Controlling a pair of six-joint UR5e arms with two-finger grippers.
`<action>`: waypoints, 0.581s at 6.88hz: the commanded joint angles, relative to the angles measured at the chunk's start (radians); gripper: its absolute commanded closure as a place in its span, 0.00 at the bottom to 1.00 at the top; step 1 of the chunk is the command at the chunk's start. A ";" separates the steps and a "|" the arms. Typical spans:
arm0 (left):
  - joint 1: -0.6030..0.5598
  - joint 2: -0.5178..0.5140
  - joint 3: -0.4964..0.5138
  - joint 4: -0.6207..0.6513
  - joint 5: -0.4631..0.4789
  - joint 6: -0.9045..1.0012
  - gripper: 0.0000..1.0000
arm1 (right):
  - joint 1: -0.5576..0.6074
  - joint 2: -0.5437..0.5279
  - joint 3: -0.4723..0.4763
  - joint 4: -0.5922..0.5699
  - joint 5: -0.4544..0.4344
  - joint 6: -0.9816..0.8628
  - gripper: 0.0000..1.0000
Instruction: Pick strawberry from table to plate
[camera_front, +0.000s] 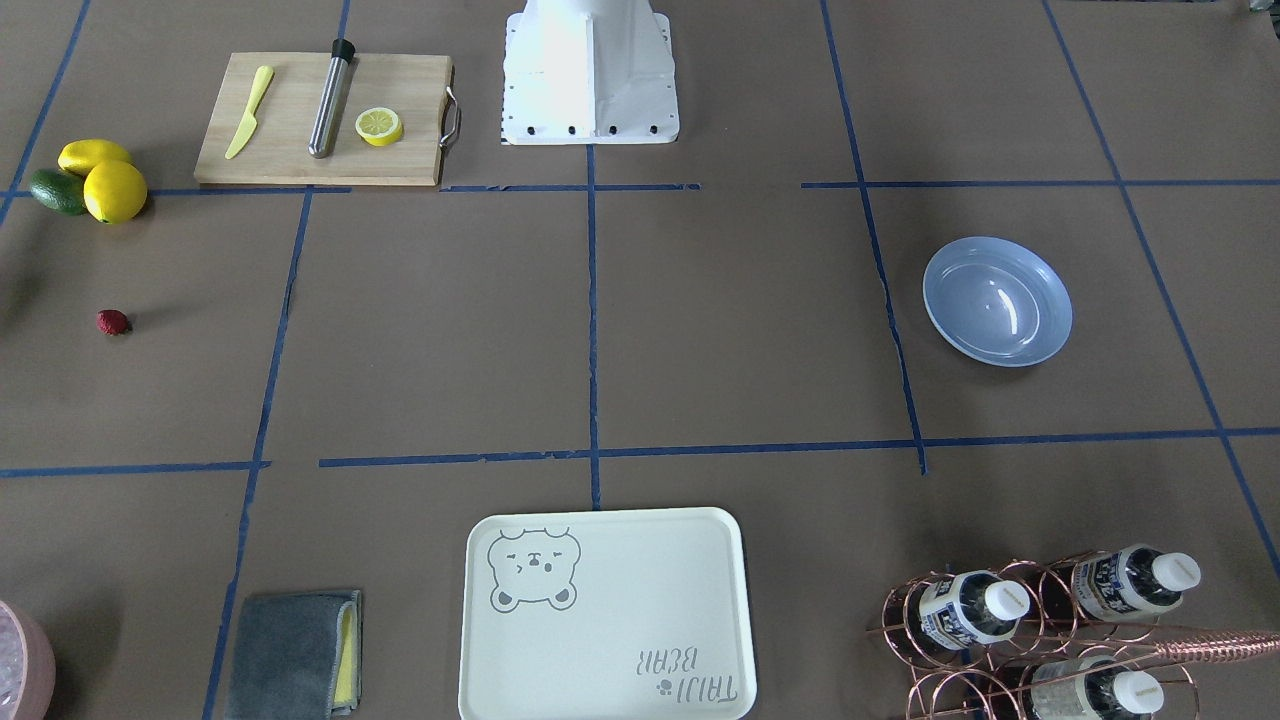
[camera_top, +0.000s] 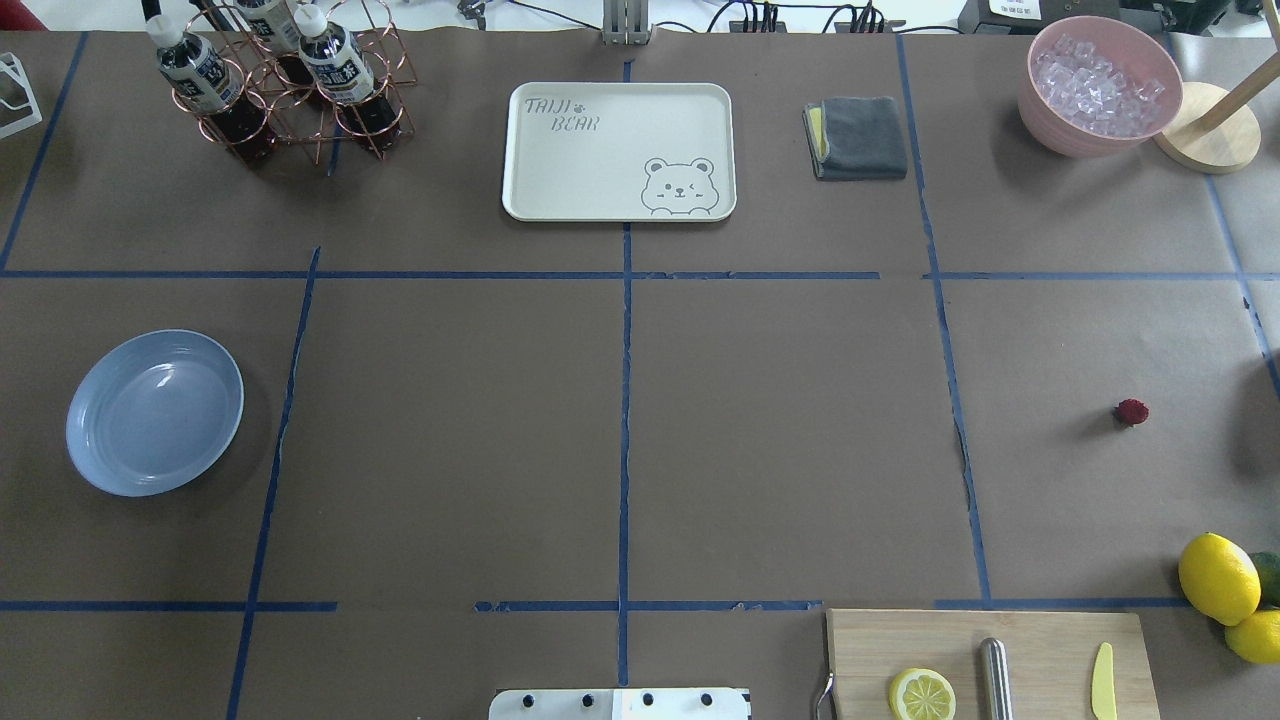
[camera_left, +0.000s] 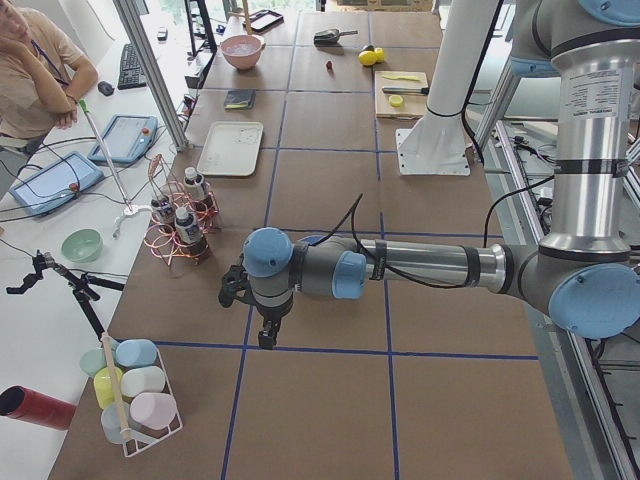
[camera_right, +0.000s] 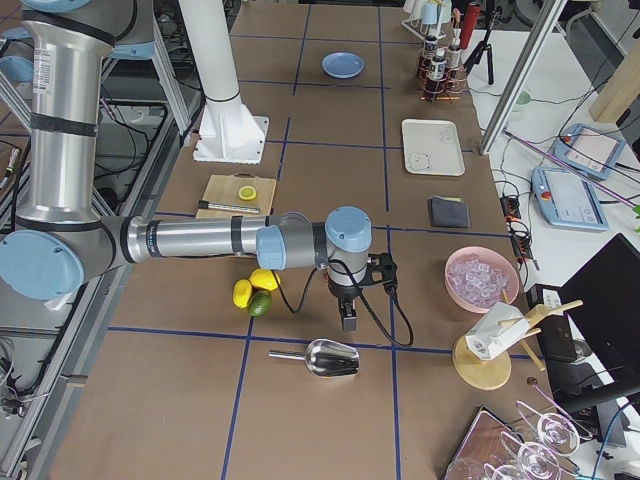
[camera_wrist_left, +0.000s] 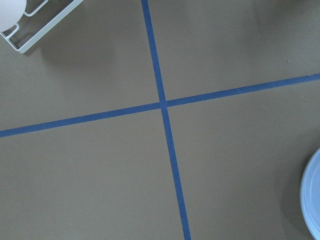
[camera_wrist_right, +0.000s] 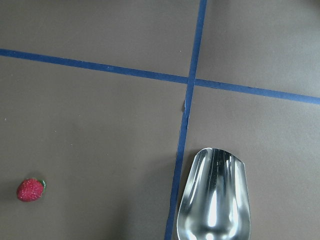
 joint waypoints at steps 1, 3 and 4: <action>-0.001 0.001 -0.040 0.000 0.019 0.000 0.00 | 0.000 0.005 0.012 0.001 0.003 0.001 0.00; 0.008 -0.013 -0.054 -0.027 0.114 -0.013 0.00 | -0.003 0.041 0.021 0.050 0.003 0.009 0.00; 0.010 -0.019 -0.051 -0.078 0.112 -0.024 0.00 | -0.012 0.055 0.019 0.146 -0.004 0.013 0.00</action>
